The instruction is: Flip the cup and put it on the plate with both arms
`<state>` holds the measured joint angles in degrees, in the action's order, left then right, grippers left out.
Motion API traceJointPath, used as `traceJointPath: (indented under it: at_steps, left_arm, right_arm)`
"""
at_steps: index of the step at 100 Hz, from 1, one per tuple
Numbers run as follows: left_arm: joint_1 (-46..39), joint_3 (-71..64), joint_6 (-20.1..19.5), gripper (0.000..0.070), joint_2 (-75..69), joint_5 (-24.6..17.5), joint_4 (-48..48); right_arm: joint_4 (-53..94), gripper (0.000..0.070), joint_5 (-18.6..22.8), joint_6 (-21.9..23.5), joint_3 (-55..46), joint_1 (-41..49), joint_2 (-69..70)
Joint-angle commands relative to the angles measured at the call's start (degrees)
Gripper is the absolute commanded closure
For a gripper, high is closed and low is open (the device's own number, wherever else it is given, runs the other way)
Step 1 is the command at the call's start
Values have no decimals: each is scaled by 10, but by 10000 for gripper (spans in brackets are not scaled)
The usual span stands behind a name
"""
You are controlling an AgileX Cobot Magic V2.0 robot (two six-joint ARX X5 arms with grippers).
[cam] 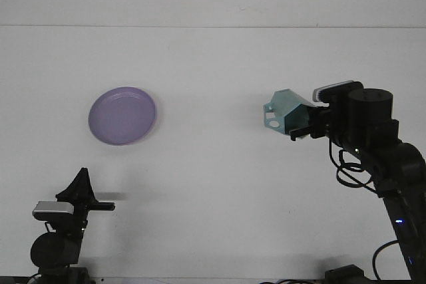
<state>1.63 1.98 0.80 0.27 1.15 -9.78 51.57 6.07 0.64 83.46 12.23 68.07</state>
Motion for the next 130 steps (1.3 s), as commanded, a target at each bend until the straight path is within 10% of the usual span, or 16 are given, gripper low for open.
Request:
traceJointPath:
  at_steps: [1,110,130]
  left_arm:
    - [-1,-12,2,687,-1,0,-6]
    - [0,-12,3,687,-1,0,-5]
    - [-1,-12,3,687,-1,0,-5]
  right_arm:
    - [28,699,2,26,24,21,18]
    - [177,694,0,23,51,231,322]
    - [181,469,1,12,51,231,322]
